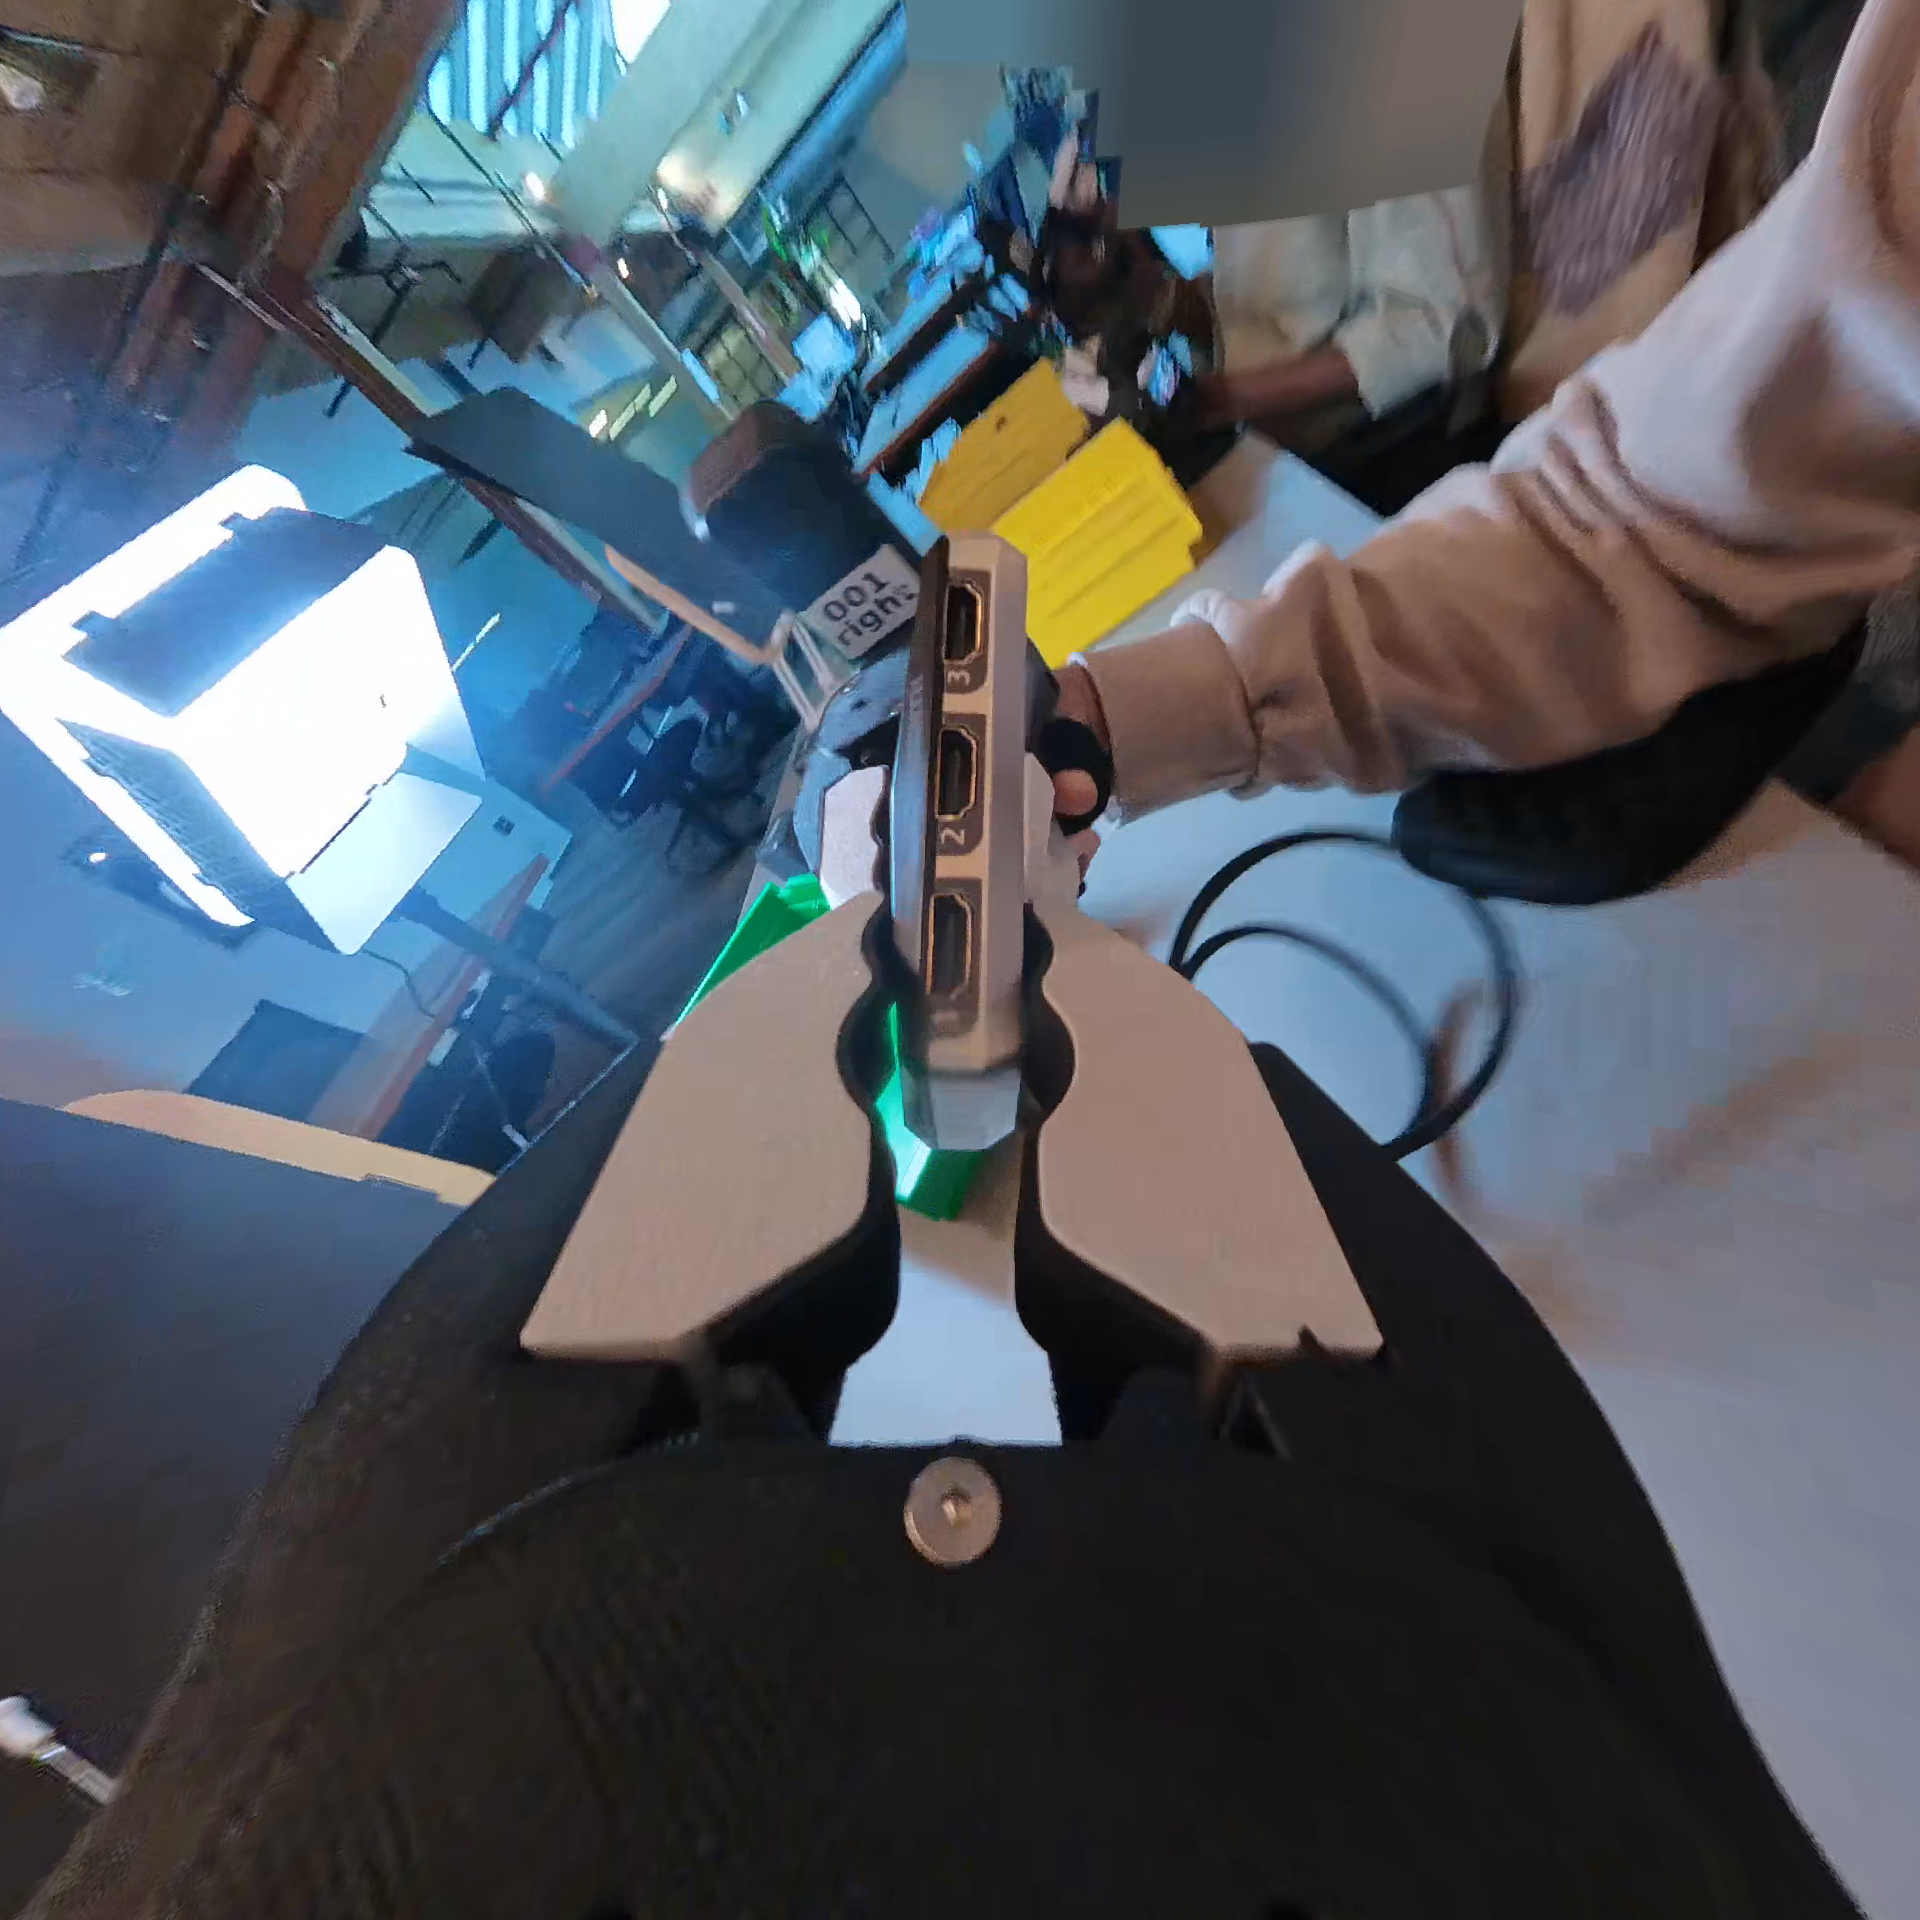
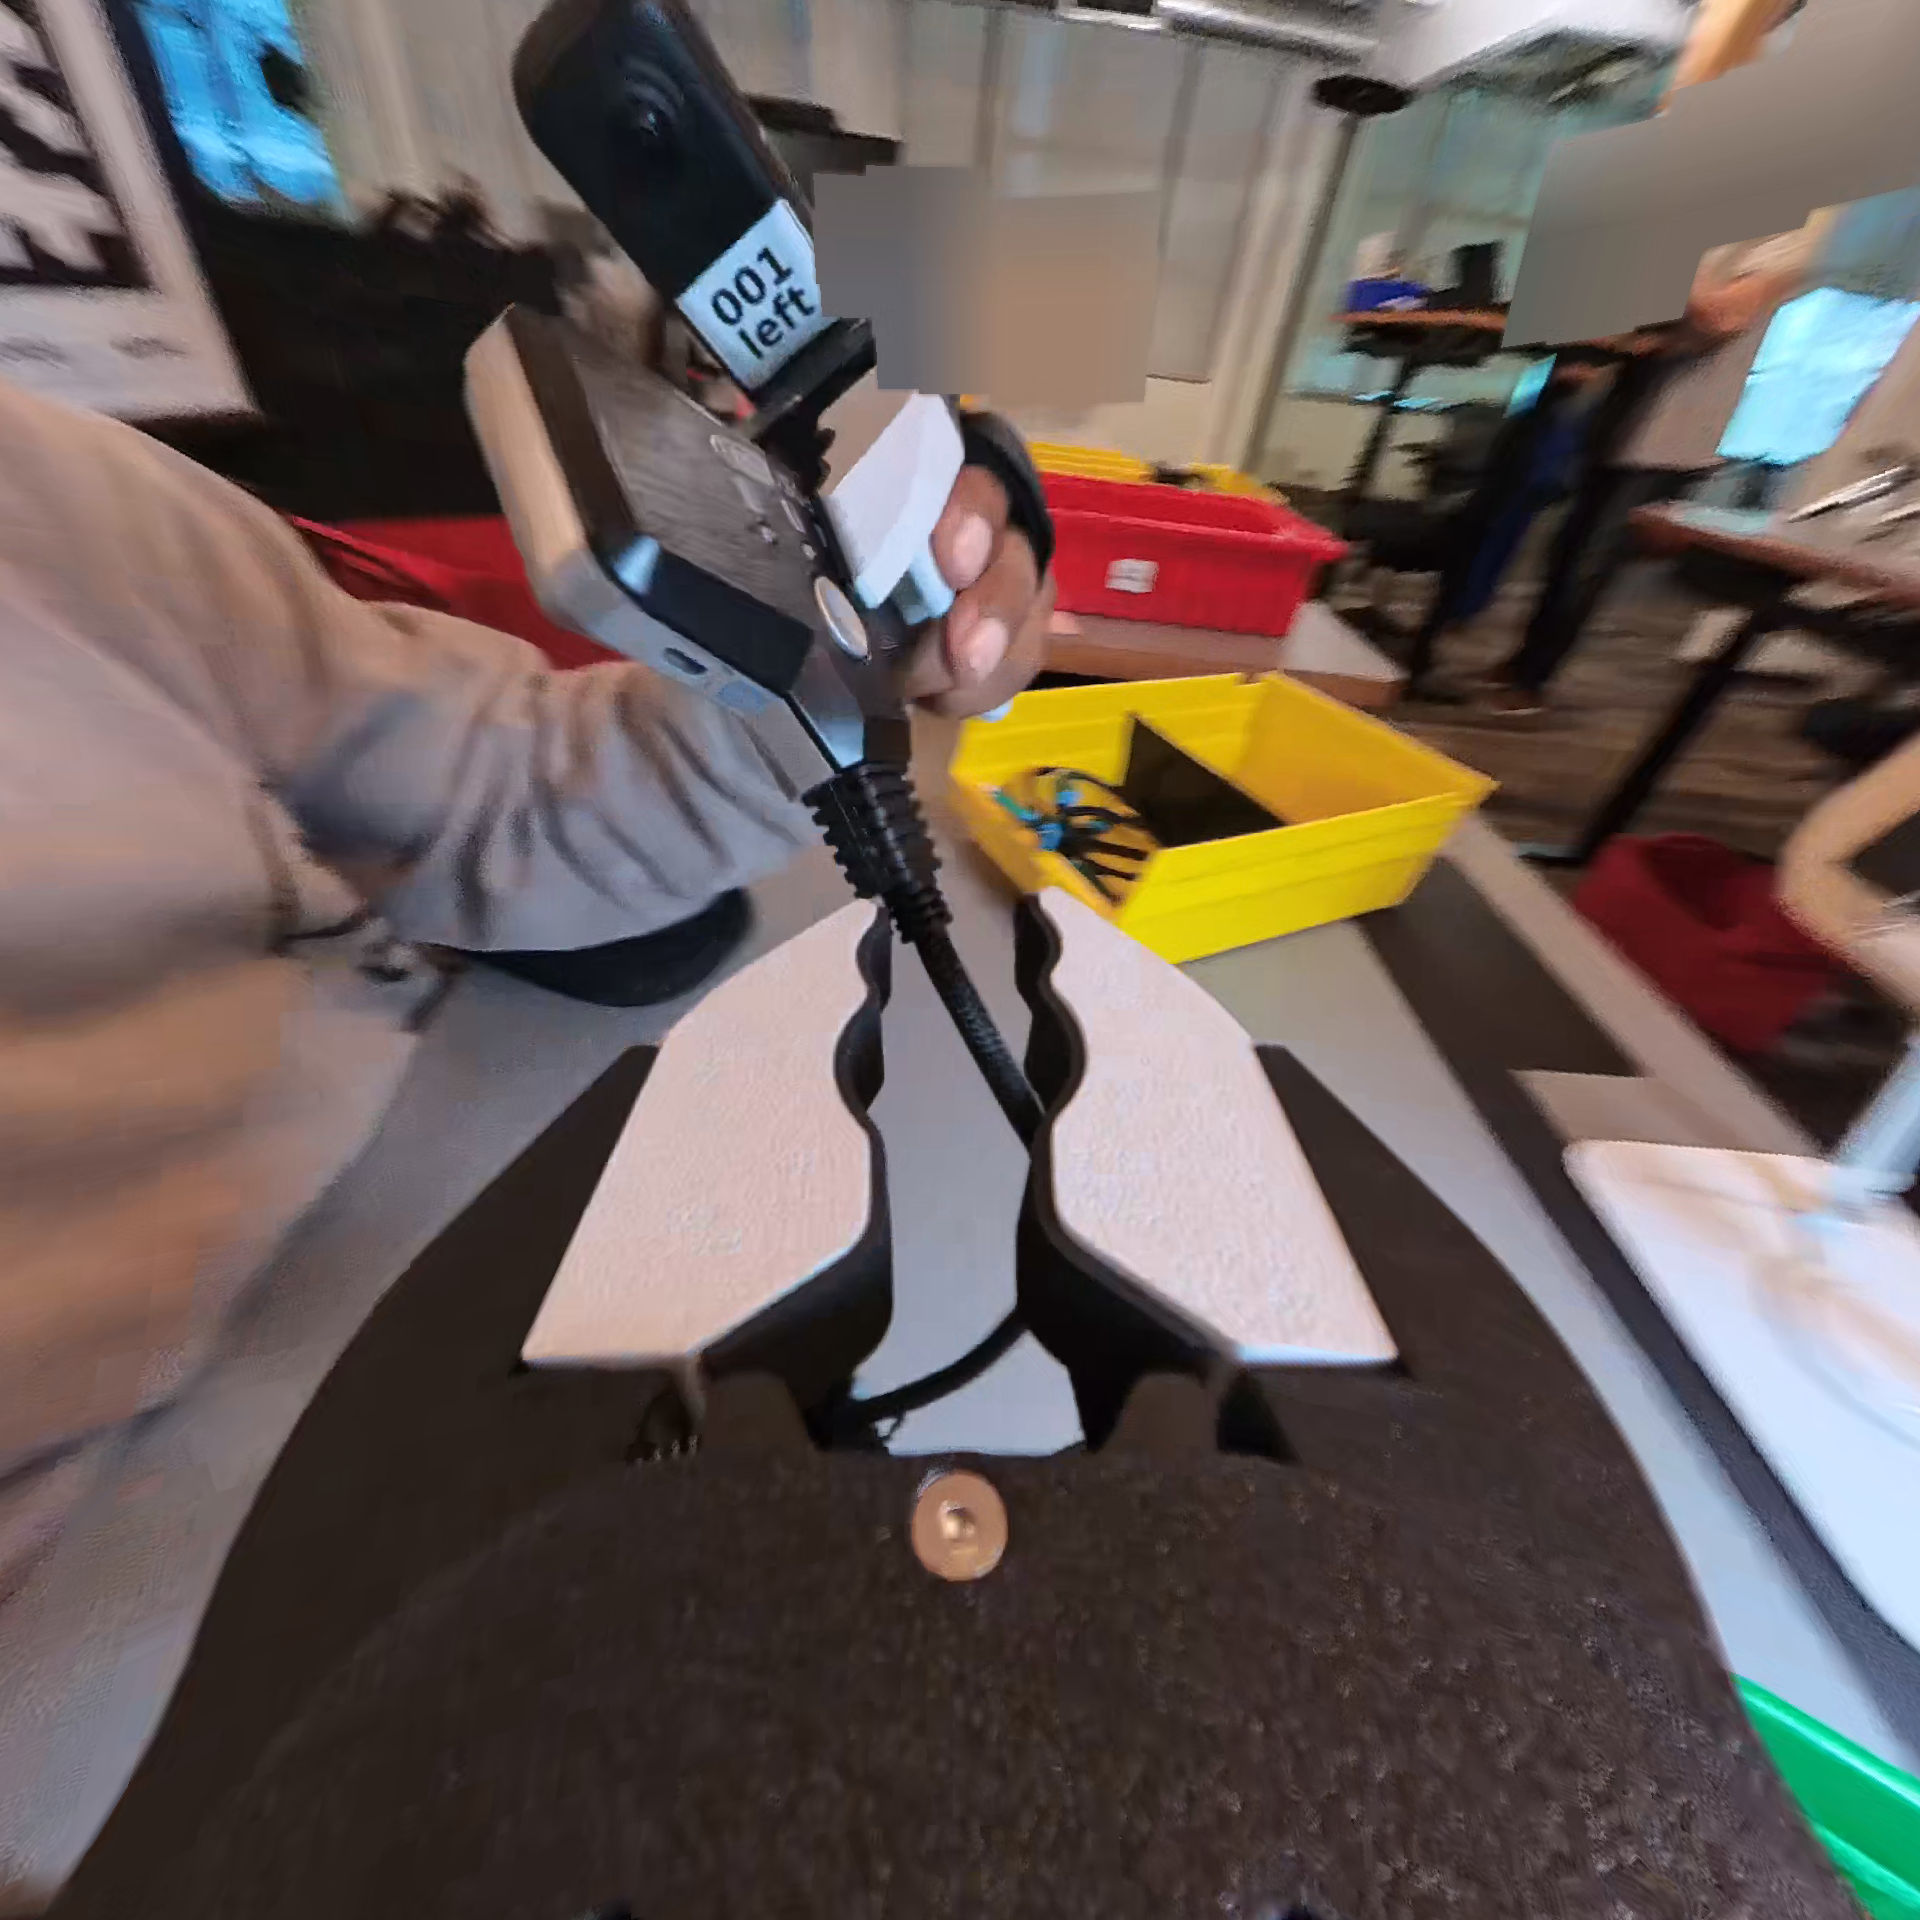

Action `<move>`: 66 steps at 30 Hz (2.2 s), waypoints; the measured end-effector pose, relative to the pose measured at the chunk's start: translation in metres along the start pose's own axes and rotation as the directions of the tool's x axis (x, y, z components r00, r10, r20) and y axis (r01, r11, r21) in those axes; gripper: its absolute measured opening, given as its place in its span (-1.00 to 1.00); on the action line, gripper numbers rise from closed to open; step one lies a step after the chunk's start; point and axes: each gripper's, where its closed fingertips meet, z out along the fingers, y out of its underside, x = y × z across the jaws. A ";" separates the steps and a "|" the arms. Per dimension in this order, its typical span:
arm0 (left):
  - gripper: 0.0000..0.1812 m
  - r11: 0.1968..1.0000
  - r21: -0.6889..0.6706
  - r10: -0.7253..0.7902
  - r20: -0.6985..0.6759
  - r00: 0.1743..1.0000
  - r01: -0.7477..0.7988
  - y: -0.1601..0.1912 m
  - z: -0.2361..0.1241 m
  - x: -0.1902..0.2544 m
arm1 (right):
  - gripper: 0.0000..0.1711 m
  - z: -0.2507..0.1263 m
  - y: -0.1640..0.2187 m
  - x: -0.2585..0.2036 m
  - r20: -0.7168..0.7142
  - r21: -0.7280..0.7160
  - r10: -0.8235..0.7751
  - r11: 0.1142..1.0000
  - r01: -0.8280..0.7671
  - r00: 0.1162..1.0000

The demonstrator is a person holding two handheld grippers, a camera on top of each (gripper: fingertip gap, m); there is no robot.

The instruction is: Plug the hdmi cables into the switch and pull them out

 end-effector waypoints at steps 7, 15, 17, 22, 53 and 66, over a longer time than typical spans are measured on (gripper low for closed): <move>-0.77 0.938 0.260 -0.220 -0.071 0.973 0.231 -0.005 -0.009 -0.012 | -0.55 0.009 -0.031 -0.014 -0.173 -0.081 -0.323 0.946 0.314 0.930; -0.76 0.960 0.146 -0.221 -0.118 0.968 0.237 0.026 0.012 0.002 | -0.74 0.017 -0.021 -0.016 -0.171 -0.248 -0.445 0.883 0.399 0.879; -0.76 0.984 0.038 -0.171 -0.092 0.981 0.175 0.038 0.015 0.005 | -0.74 0.014 -0.013 -0.015 -0.155 -0.320 -0.458 0.862 0.395 0.875; -0.74 0.986 -0.168 -0.018 -0.052 0.999 0.009 0.054 0.022 0.012 | -0.74 0.006 0.000 -0.016 -0.122 -0.422 -0.445 0.832 0.359 0.887; -0.75 0.983 -0.174 0.064 0.016 0.998 -0.060 0.069 0.012 -0.003 | -0.73 0.013 0.030 0.017 -0.171 -0.616 -0.636 0.665 0.422 0.752; -0.76 0.987 -0.040 0.160 0.068 0.985 -0.157 0.058 0.026 -0.001 | -0.72 0.026 0.002 -0.001 -0.176 -0.567 -0.757 0.601 0.564 0.629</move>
